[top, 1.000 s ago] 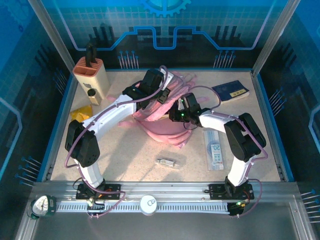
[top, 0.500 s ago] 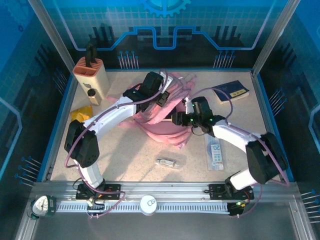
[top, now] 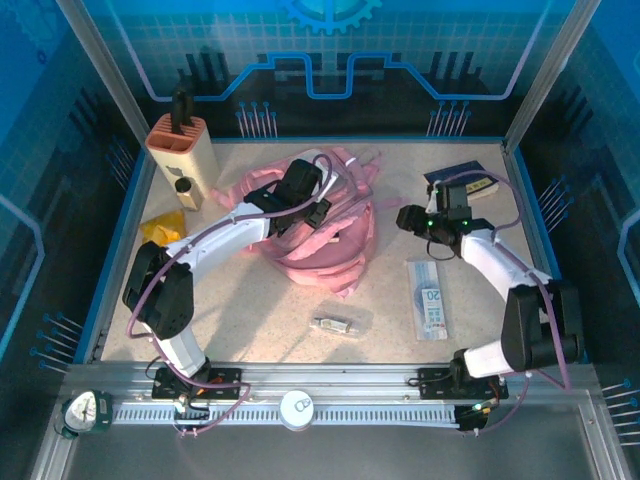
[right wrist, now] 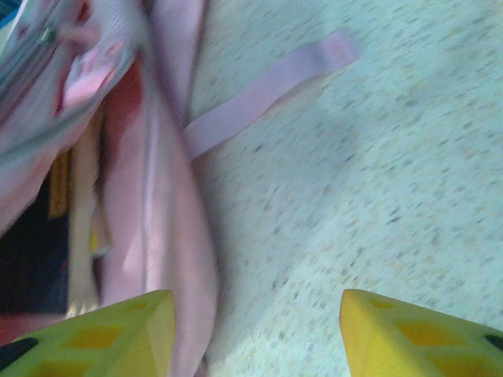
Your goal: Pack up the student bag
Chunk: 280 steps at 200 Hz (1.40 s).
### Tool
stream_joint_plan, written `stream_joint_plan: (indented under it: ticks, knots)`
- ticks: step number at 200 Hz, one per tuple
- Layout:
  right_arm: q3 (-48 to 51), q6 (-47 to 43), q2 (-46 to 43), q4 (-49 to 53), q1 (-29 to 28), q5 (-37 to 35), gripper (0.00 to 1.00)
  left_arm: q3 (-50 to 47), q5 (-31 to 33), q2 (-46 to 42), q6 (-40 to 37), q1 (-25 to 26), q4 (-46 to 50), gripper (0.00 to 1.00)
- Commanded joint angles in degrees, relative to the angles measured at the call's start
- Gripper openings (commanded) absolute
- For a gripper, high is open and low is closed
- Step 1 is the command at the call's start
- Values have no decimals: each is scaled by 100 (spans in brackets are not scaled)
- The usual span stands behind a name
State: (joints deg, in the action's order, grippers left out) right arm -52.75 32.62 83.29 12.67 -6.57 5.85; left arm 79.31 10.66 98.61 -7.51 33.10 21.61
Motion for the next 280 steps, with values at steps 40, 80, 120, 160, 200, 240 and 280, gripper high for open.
stream_joint_plan:
  ticks: [40,80,120,160,200,240,280]
  knots:
    - [-1307,356,1454,116,701,-129,61,-273,-1219,-307,1466,-57,457,34]
    - [-2268,412,2332,440,1022,-12,63,-664,-1457,-784,2688,187,11,48]
    - [-3030,441,3064,692,1215,92,65,-1360,-1314,-1224,3887,334,-658,56]
    - [-3760,452,3790,935,1263,209,65,-1945,-1358,-1366,4778,397,-1428,58]
    - [-4545,339,4392,1359,1368,173,66,-1955,-1250,-1292,4885,433,-1422,58]
    - [-4696,388,4649,1449,1452,219,66,-1941,-1087,-1186,5017,463,-1467,59]
    - [-4362,403,4565,1499,1465,302,62,-1905,-1059,-1089,5093,503,-1563,59]
